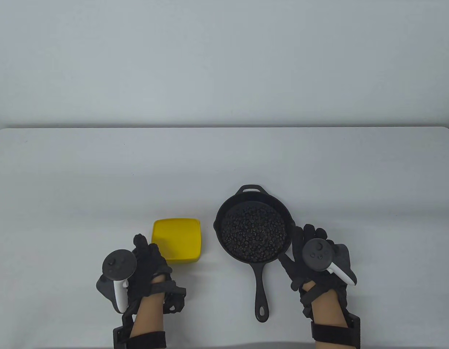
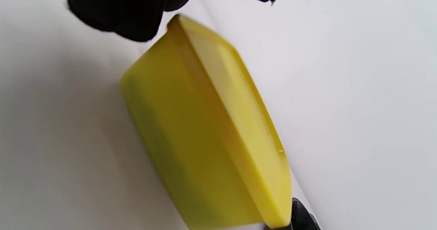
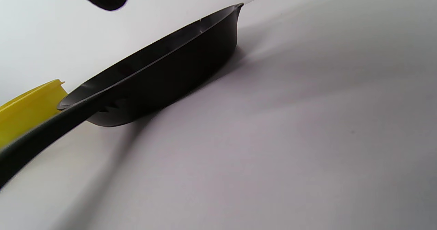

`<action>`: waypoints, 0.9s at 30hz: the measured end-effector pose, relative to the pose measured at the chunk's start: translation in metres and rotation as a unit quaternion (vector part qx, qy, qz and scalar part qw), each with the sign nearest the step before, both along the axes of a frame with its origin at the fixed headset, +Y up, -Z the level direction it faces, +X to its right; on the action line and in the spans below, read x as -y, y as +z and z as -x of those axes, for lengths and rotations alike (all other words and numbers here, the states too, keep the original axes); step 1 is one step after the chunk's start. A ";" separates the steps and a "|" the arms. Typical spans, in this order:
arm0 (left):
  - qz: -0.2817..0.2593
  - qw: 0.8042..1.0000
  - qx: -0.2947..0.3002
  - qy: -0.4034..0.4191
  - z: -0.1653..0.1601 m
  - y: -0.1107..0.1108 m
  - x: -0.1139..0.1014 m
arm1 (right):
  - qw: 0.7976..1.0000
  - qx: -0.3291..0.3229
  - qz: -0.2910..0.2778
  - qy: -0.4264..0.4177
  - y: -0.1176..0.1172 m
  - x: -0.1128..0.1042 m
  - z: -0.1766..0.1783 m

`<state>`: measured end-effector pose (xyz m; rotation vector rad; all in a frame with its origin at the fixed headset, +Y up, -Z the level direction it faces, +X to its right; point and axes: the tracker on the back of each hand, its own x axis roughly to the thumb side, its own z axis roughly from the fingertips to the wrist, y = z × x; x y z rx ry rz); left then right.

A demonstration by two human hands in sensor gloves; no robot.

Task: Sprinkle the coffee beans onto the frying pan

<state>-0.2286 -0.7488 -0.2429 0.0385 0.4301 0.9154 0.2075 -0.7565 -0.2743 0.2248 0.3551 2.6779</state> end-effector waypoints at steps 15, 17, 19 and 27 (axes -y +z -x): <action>0.005 0.953 0.237 -0.190 -0.081 -0.007 0.005 | 1.000 -0.012 0.018 -0.005 0.004 0.004 0.005; 0.013 0.954 0.234 -0.188 -0.081 -0.010 0.007 | 1.000 -0.011 0.021 -0.015 0.003 0.004 0.003; 0.020 0.954 0.229 -0.192 -0.080 -0.011 0.009 | 1.000 -0.006 0.017 -0.025 0.004 0.003 0.002; 0.035 0.960 0.210 -0.185 -0.074 -0.010 0.014 | 0.999 -0.011 0.023 -0.032 0.006 0.003 0.002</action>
